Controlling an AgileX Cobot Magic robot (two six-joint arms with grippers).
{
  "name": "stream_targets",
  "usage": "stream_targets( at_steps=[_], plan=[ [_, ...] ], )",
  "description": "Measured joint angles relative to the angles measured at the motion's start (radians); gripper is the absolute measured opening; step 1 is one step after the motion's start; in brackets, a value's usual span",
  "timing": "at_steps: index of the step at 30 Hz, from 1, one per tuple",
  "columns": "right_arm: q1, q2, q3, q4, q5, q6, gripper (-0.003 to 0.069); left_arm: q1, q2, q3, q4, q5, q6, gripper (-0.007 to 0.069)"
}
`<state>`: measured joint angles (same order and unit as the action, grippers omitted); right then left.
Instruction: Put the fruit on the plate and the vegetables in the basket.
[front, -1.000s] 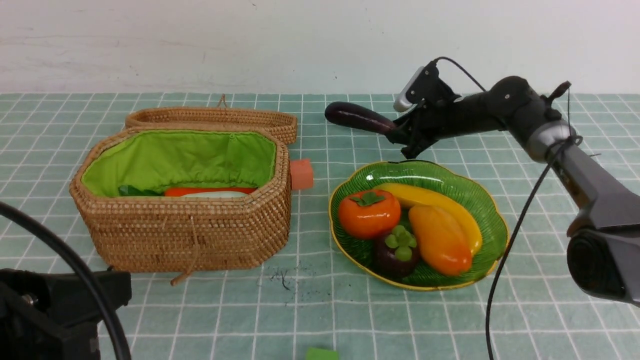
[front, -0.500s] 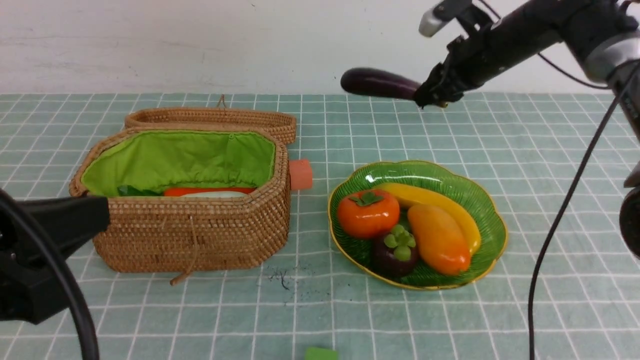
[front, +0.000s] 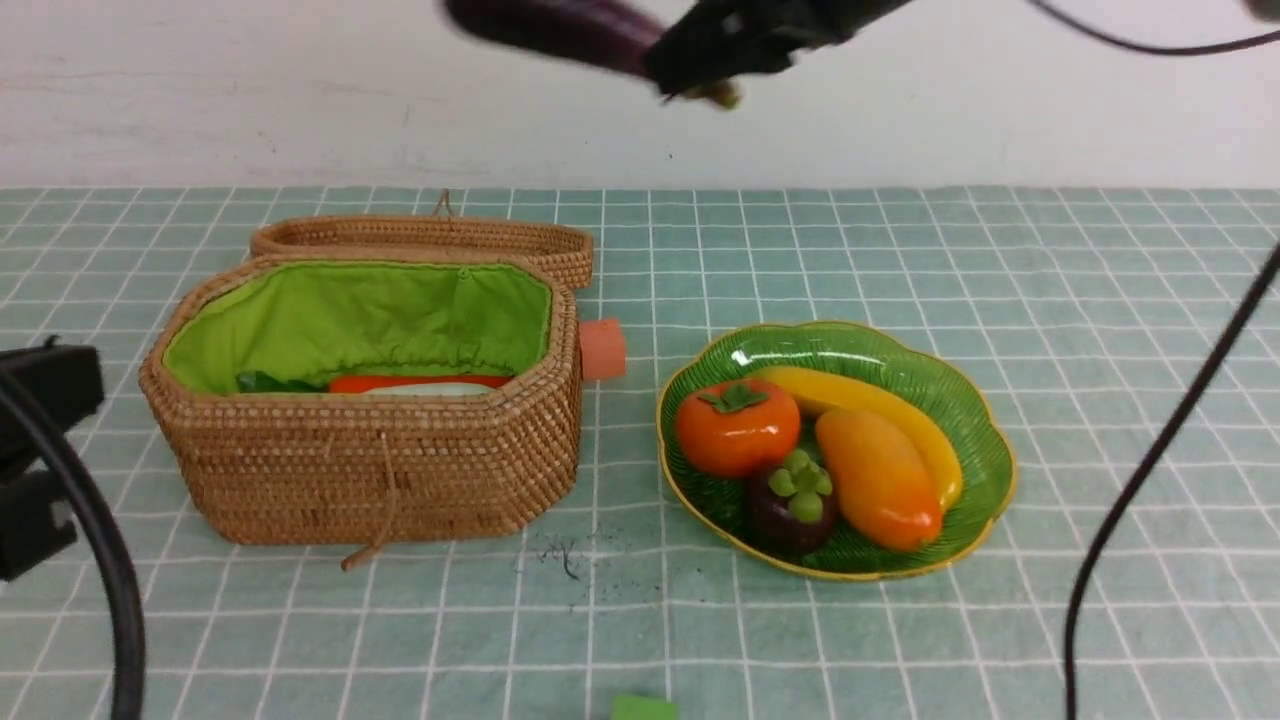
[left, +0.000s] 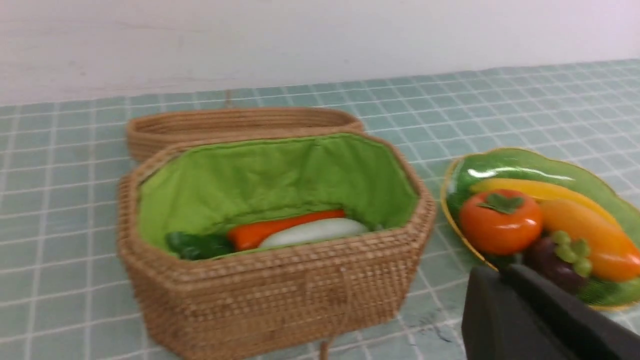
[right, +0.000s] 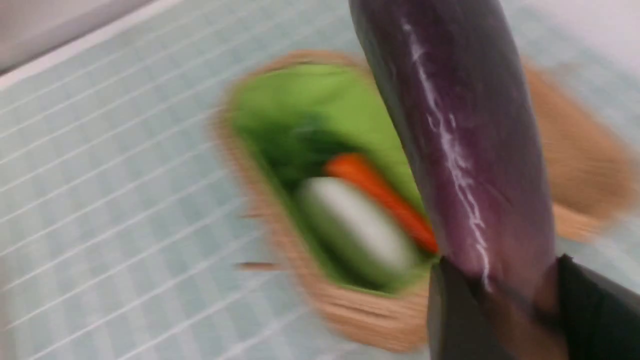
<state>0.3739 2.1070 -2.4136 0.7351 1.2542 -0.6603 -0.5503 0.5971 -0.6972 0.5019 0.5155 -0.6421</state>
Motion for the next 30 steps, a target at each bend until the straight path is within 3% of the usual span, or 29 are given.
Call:
stream_targets(
  at_steps=[2,5,12,14,16,17,18,20,22,25,28,30],
  plan=[
    [0.099,0.037,0.032,-0.012,-0.027,-0.015,0.0255,0.000,-0.026,0.000,0.113,0.054,-0.100,-0.0013],
    [0.176,0.100,0.042,-0.059,-0.104,-0.017,0.0255,0.000,-0.064,0.000,0.160,0.079,-0.149,-0.0013],
    [0.232,0.233,0.048,-0.149,-0.289,-0.017,0.0258,0.000,-0.129,-0.001,0.170,0.109,-0.158,-0.0013],
    [0.232,0.247,0.050,-0.156,-0.297,-0.015,0.0304,0.000,-0.140,-0.002,0.170,0.110,-0.158,-0.0013],
    [0.232,0.243,0.051,-0.158,-0.277,0.007,0.0411,0.000,-0.147,-0.002,0.170,0.111,-0.159,-0.0013],
    [0.232,0.241,0.051,-0.158,-0.277,0.010,0.0421,0.000,-0.147,-0.002,0.170,0.111,-0.159,-0.0013],
    [0.232,0.224,0.051,-0.165,-0.238,0.039,0.0493,0.000,-0.150,-0.002,0.167,0.111,-0.159,-0.0013],
    [0.228,0.182,0.051,-0.190,-0.159,0.099,0.0566,0.000,-0.151,-0.002,0.157,0.111,-0.158,-0.0013],
    [0.218,0.128,0.051,-0.233,-0.071,0.164,0.0587,0.000,-0.153,-0.002,0.139,0.093,-0.144,-0.0013],
    [0.203,0.043,0.053,-0.294,-0.019,0.255,0.0559,0.000,-0.164,0.008,0.120,0.038,-0.112,-0.0013],
    [0.183,-0.097,0.090,-0.402,-0.006,0.359,0.0417,0.000,-0.231,0.066,0.063,-0.099,-0.067,-0.0013],
    [0.182,-0.142,0.116,-0.429,-0.005,0.384,0.0363,0.000,-0.258,0.092,0.045,-0.124,-0.065,-0.0013]
  ],
)
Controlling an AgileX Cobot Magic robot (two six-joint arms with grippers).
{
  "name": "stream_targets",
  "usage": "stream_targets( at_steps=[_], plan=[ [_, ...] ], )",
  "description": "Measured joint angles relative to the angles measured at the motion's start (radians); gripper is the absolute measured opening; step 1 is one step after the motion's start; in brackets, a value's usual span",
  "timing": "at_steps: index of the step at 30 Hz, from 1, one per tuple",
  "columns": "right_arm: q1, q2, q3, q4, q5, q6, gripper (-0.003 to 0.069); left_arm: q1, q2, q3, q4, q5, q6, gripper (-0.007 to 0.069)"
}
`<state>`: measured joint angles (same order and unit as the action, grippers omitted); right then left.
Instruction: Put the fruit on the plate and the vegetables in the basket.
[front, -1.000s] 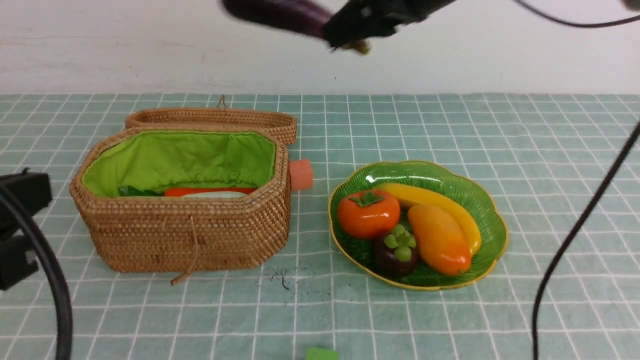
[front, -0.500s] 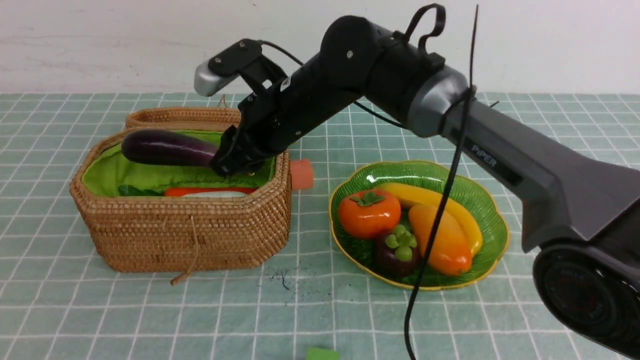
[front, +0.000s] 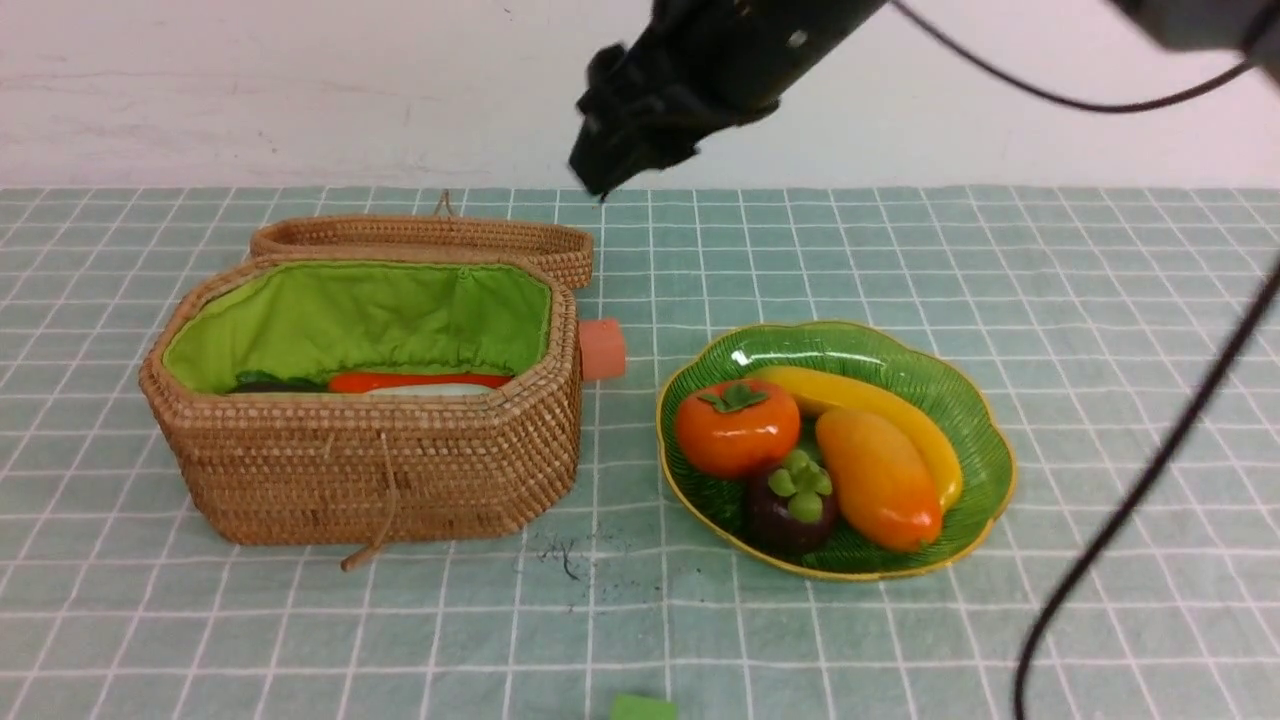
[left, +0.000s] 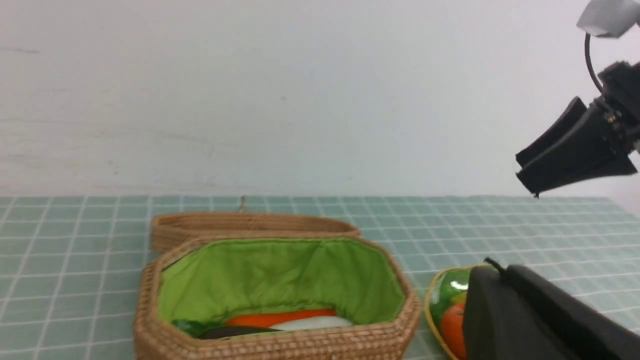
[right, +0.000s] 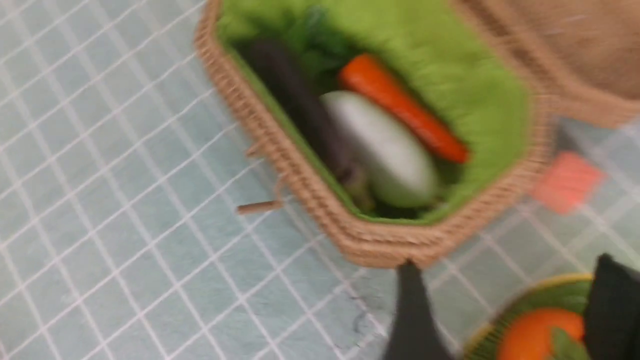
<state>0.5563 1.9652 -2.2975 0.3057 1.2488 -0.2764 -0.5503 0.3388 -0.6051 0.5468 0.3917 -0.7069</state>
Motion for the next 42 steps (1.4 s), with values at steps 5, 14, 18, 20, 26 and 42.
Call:
stream_targets(
  at_steps=[5,14,18,20,26,42],
  plan=[
    [0.001,-0.329,0.314,-0.125,0.004,0.083,0.0066,0.000,-0.200,0.190,-0.055,-0.083,0.001,-0.0013],
    [0.001,-0.838,0.954,-0.207,0.006,0.324,-0.0014,0.000,-0.336,0.351,-0.057,-0.134,0.001,-0.0013],
    [0.001,-1.006,1.160,-0.215,-0.069,0.400,-0.0009,0.000,-0.336,0.357,-0.057,-0.115,0.001,-0.0013],
    [0.001,-1.067,1.235,-0.217,-0.114,0.415,-0.0008,0.000,-0.336,0.357,-0.057,-0.104,0.001,-0.0013],
    [0.001,-1.185,1.415,-0.268,-0.233,0.428,-0.0003,0.000,-0.336,0.357,-0.057,-0.058,0.001,-0.0011],
    [-0.015,-1.217,1.505,-0.463,-0.296,0.433,0.0000,0.000,-0.336,0.357,-0.059,-0.018,0.001,0.0000]
  ],
)
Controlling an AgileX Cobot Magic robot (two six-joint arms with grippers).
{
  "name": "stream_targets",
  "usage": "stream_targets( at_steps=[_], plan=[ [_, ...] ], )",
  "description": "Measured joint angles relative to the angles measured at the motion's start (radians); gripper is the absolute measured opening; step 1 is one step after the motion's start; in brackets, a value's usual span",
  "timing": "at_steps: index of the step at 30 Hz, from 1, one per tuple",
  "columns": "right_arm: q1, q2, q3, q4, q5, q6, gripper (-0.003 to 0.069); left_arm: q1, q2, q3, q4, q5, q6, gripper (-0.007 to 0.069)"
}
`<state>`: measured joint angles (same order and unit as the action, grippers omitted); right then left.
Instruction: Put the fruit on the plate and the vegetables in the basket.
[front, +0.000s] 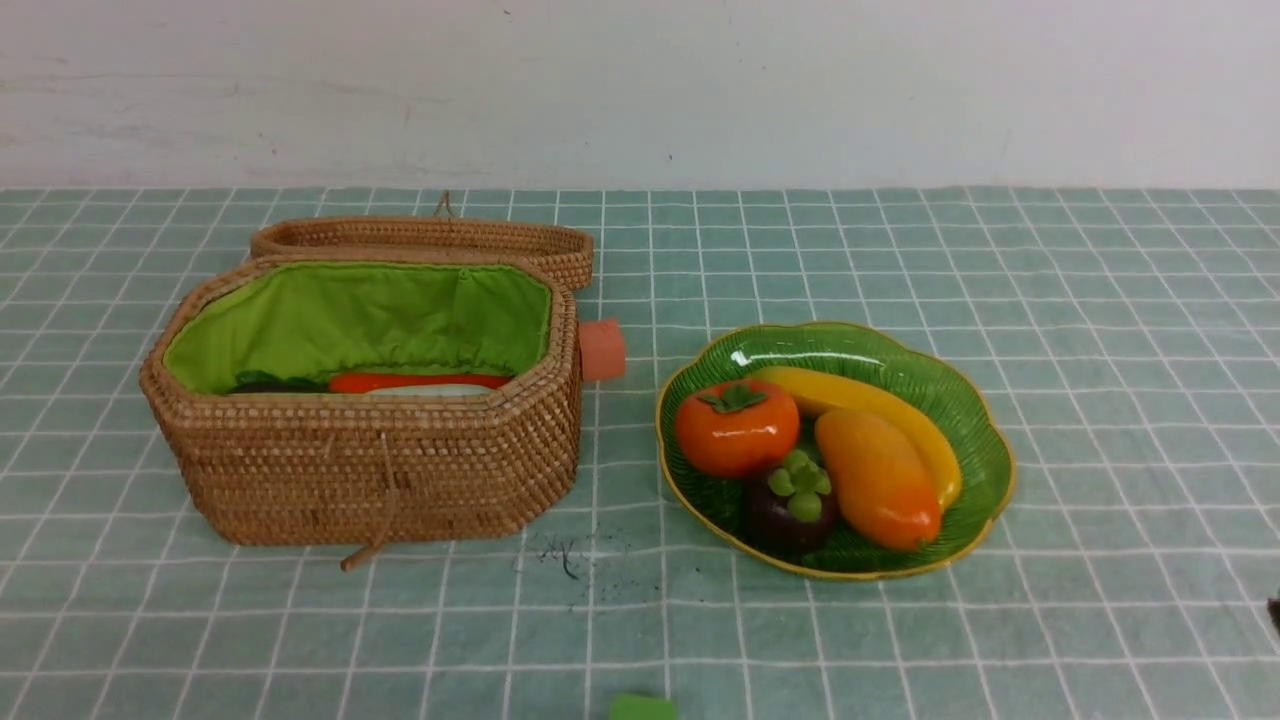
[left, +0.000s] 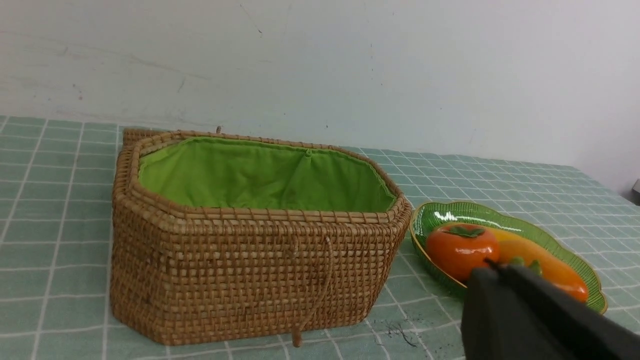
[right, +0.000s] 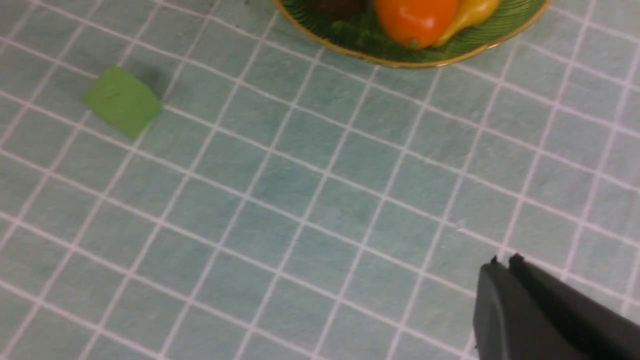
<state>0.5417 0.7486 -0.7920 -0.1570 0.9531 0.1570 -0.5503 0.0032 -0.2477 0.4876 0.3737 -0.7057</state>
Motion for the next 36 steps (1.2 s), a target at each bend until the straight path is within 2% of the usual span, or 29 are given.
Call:
stream_targets(
  at_steps=[1,3,4,5,7,9,13,16,21,36],
  plan=[
    [-0.022,-0.010,0.019,-0.023,-0.037,0.000,-0.0003,0.000,0.000,0.000,0.000,0.001,0.000,0.0001],
    [-0.157,-0.077,0.132,-0.058,-0.290,0.002,-0.0016,0.000,0.000,0.000,0.000,0.011,0.000,0.0004],
    [-0.168,-0.092,0.157,-0.058,-0.310,0.002,-0.0016,0.000,0.000,0.000,0.000,0.012,0.000,0.0004],
    [-0.260,-0.167,0.270,-0.052,-0.457,0.002,-0.0018,0.000,0.000,0.000,0.000,0.023,0.000,0.0005],
    [-0.347,-0.260,0.396,-0.036,-0.582,0.002,-0.0018,0.000,0.000,0.000,0.000,0.038,0.000,0.0005],
    [-0.439,-0.392,0.546,-0.027,-0.668,0.002,-0.0018,0.000,0.000,0.000,0.000,0.060,0.000,0.0008],
    [-0.553,-0.631,0.755,0.000,-0.701,0.003,-0.0018,0.000,0.000,0.000,-0.001,0.109,0.000,0.0011],
    [-0.580,-0.740,0.813,0.040,-0.662,0.004,-0.0018,0.000,0.000,0.000,-0.003,0.147,0.000,0.0011],
    [-0.589,-0.759,0.815,0.061,-0.593,0.002,-0.0018,0.000,0.000,0.000,-0.005,0.196,0.000,0.0015],
    [-0.589,-0.759,0.814,0.071,-0.588,0.002,-0.0013,0.000,0.000,0.000,-0.006,0.199,0.000,0.0029]
  ],
)
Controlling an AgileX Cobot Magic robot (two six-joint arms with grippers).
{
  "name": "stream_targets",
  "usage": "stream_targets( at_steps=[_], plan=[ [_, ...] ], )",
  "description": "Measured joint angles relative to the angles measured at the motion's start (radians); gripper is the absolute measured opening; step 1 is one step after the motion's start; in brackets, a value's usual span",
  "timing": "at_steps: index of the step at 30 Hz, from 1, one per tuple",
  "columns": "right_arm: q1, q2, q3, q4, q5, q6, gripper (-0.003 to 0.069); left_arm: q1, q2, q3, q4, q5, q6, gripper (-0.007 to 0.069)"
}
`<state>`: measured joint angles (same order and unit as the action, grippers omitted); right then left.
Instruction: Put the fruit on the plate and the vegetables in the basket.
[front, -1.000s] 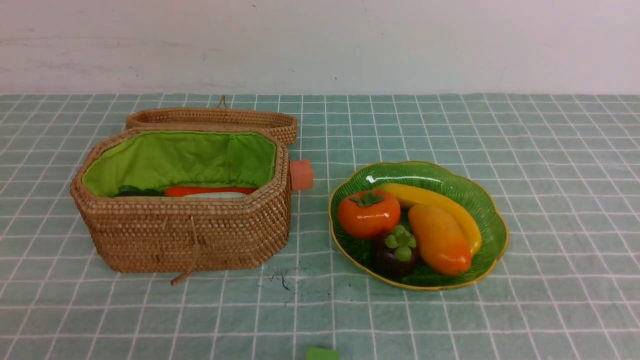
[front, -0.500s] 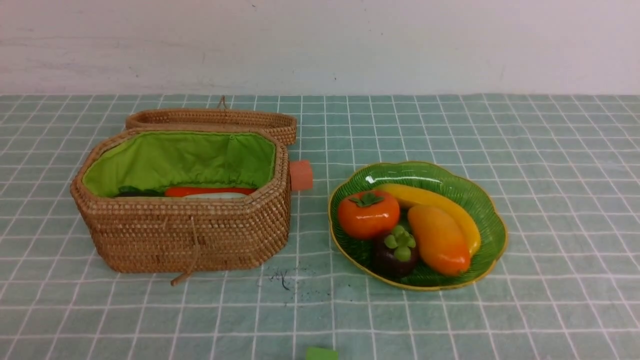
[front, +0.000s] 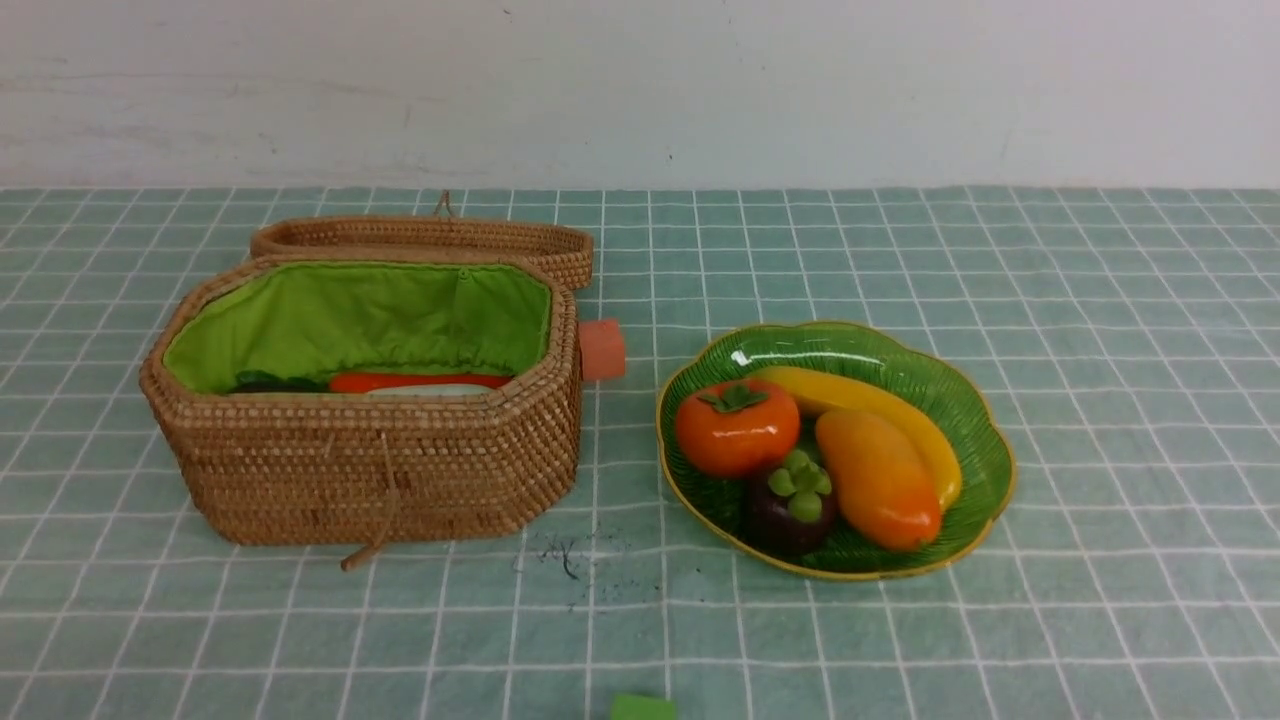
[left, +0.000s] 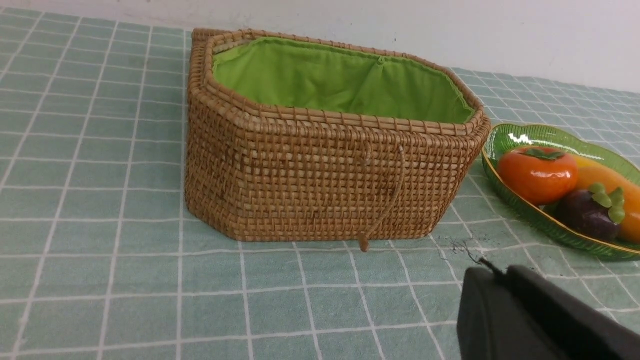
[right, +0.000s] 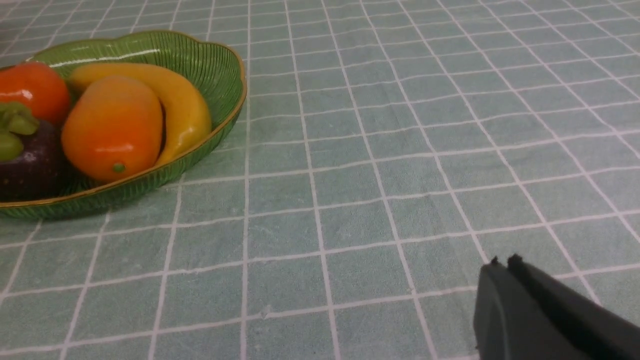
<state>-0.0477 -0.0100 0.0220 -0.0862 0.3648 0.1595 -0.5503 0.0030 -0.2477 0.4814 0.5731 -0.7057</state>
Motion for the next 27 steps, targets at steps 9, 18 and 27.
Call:
stream_targets(
  at_steps=[9,18,27],
  plan=[
    [0.000,0.000,0.000,0.000,0.000,0.000,-0.0007,0.000,0.000,0.001,0.020,-0.003,0.000,0.0032],
    [0.000,0.000,0.000,0.003,0.000,0.000,-0.0007,0.151,0.000,0.076,-0.073,-0.150,0.148,-0.0013],
    [0.000,0.000,0.000,0.003,0.000,0.000,-0.0001,0.511,0.000,0.263,-0.576,-0.540,0.561,-0.0013]
  ],
)
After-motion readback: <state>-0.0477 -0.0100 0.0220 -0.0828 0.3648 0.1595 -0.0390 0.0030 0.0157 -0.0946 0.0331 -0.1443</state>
